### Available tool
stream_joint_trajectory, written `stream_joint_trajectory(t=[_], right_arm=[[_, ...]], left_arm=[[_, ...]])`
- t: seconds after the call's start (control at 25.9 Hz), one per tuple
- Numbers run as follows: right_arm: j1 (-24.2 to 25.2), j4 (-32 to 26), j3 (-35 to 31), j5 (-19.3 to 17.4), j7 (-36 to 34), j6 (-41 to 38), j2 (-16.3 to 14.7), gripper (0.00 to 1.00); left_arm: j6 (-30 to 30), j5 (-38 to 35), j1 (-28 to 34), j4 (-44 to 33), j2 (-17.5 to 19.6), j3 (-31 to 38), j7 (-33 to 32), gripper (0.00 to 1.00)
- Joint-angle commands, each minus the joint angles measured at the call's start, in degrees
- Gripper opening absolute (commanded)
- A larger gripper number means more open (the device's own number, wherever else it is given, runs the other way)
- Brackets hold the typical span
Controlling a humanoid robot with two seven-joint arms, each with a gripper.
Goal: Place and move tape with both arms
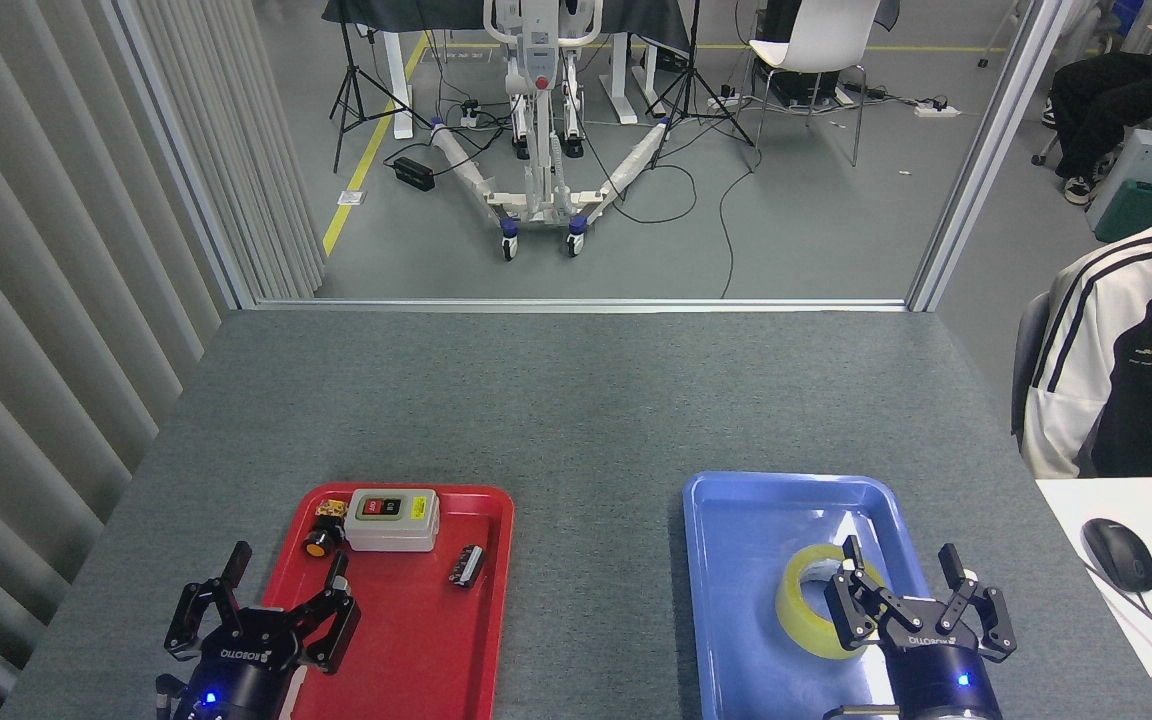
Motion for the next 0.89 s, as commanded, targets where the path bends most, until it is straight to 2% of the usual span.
stream_joint_trajectory(t=[0.0,0.23,0.39,0.85], right_arm=[[0.05,-0.11,0.00,-0.01,0.06,0.13,0.06,1.00],[0.05,-0.20,0.00,-0.01,-0.12,0.05,0.14,1.00],[0.05,-0.29,0.00,-0.01,-0.12,-0.04,0.14,1.00],[0.05,-0.37,0.00,0.08,-0.21,-0.83,0.32,1.00]], left_arm=[[0.12,0.21,0.00,0.12,-0.18,0.08,-0.07,1.00],[0.91,0.92,-0.09,-0.23,1.31,0.16,-0.33,1.00],[0.29,3.03,-0.09,-0.75,1.05,0.52,-0.77,1.00],[-1.11,3.03,-0.61,-2.69,1.49,0.43,-1.74,1.00]])
